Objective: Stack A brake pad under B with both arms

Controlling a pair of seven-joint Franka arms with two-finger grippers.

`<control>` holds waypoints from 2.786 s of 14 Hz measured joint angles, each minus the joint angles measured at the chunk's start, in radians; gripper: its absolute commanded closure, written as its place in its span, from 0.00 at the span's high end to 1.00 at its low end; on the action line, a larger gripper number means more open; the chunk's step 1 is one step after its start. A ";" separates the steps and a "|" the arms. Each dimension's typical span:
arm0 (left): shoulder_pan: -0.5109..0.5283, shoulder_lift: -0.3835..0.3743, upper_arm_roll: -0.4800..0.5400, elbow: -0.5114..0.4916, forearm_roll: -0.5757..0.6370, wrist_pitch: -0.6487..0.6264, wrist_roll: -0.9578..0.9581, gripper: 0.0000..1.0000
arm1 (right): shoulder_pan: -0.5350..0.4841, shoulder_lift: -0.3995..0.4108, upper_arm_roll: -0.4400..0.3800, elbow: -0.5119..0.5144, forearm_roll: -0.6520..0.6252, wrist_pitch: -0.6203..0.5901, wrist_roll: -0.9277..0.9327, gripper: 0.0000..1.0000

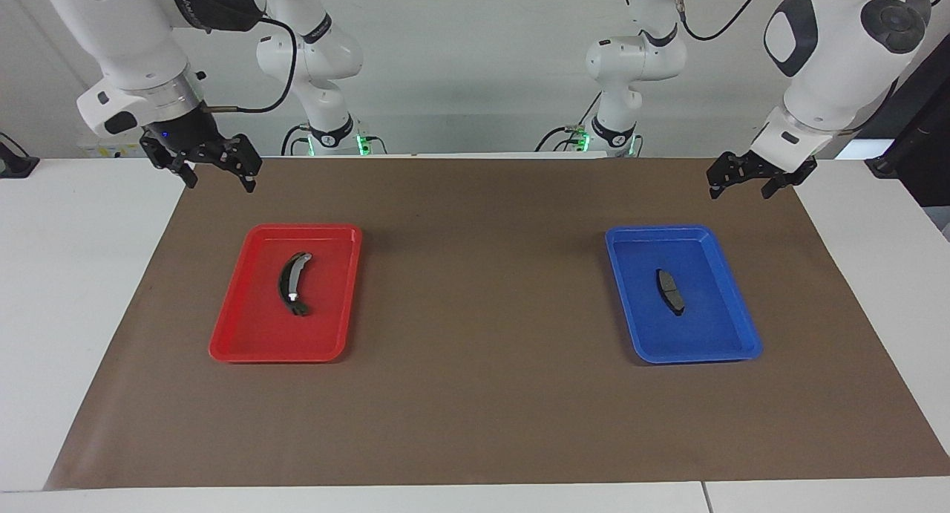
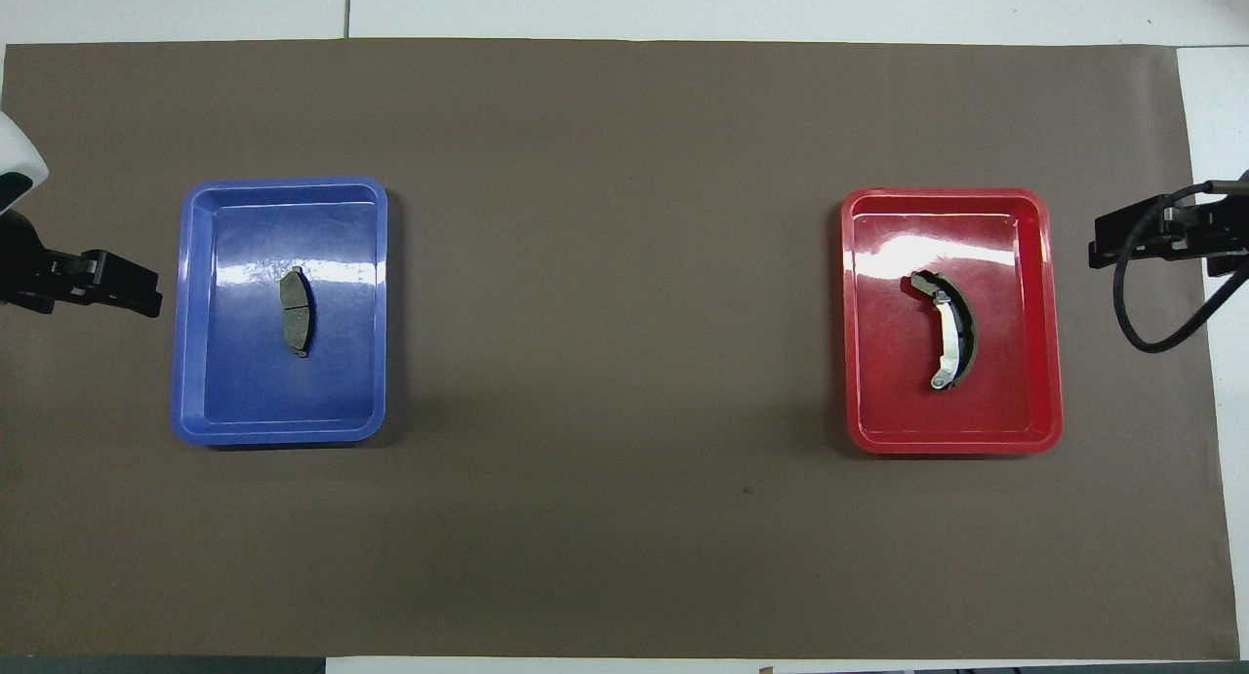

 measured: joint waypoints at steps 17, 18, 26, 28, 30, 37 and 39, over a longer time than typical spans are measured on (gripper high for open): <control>0.000 -0.010 0.000 0.001 0.000 0.002 0.000 0.98 | -0.001 0.000 -0.003 -0.001 0.000 0.000 0.000 1.00; 0.000 -0.010 -0.001 0.001 0.000 0.002 0.000 0.98 | -0.001 0.000 -0.003 -0.001 0.000 0.000 0.000 1.00; -0.016 -0.007 -0.013 -0.146 -0.006 0.271 0.000 0.97 | -0.002 0.000 -0.004 -0.003 0.000 0.000 0.000 1.00; -0.018 0.010 -0.013 -0.236 -0.006 0.395 0.000 0.97 | -0.002 0.000 -0.004 -0.005 0.000 0.000 0.000 1.00; -0.018 0.035 -0.013 -0.320 -0.006 0.510 0.000 0.97 | -0.002 -0.001 -0.004 -0.011 0.000 0.000 0.000 1.00; -0.020 0.147 -0.016 -0.505 -0.006 0.794 0.000 0.95 | 0.000 -0.011 -0.002 -0.016 0.001 0.000 0.000 1.00; -0.020 0.152 -0.016 -0.543 -0.006 0.818 0.000 0.92 | -0.001 -0.012 -0.003 -0.018 0.001 0.000 0.000 1.00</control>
